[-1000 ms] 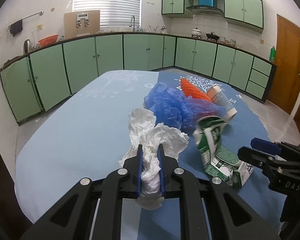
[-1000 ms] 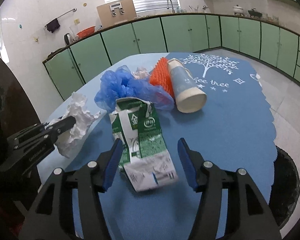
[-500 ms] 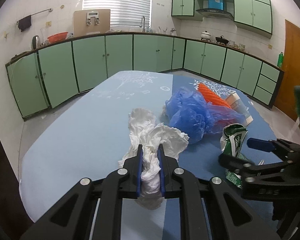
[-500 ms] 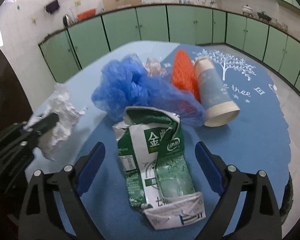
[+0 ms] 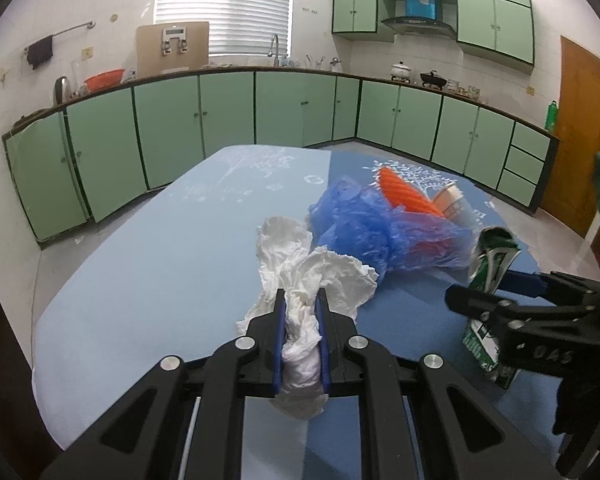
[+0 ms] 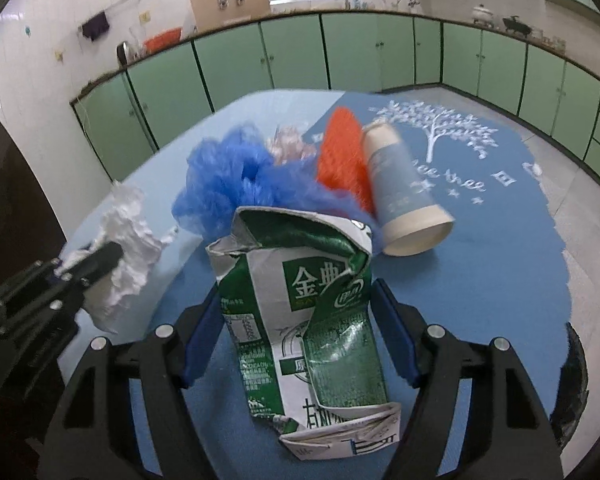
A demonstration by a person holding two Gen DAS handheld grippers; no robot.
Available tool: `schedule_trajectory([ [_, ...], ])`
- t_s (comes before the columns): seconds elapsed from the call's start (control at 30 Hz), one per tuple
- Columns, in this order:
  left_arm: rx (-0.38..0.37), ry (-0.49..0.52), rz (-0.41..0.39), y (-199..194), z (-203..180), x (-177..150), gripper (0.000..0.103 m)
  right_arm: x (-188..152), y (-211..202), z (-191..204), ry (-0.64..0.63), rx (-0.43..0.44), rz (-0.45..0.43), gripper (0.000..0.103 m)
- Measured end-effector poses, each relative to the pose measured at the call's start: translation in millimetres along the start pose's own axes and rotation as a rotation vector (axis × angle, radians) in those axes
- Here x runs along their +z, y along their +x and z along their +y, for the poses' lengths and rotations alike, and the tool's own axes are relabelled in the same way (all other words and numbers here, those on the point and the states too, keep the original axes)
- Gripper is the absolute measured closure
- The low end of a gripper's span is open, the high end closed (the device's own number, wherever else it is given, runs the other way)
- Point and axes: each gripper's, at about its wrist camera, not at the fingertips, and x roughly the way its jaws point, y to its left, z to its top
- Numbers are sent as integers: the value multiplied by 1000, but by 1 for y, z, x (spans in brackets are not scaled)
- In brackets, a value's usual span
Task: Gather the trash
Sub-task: 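Grasp the green-white milk carton with the right gripper while the left gripper holds the tissue, then carry the tissue and carton over the bin and open both grippers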
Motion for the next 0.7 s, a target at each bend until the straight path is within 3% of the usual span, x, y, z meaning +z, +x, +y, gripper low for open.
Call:
schedule_trajectory([
  [0.37,-68,51,-72,-26,-36,16,89,9,-52,-23,55,19,-90,34],
  [0.7,-174,101,-107,-28,-85,37,89,8,-99,-65,96,-61,-171,34],
])
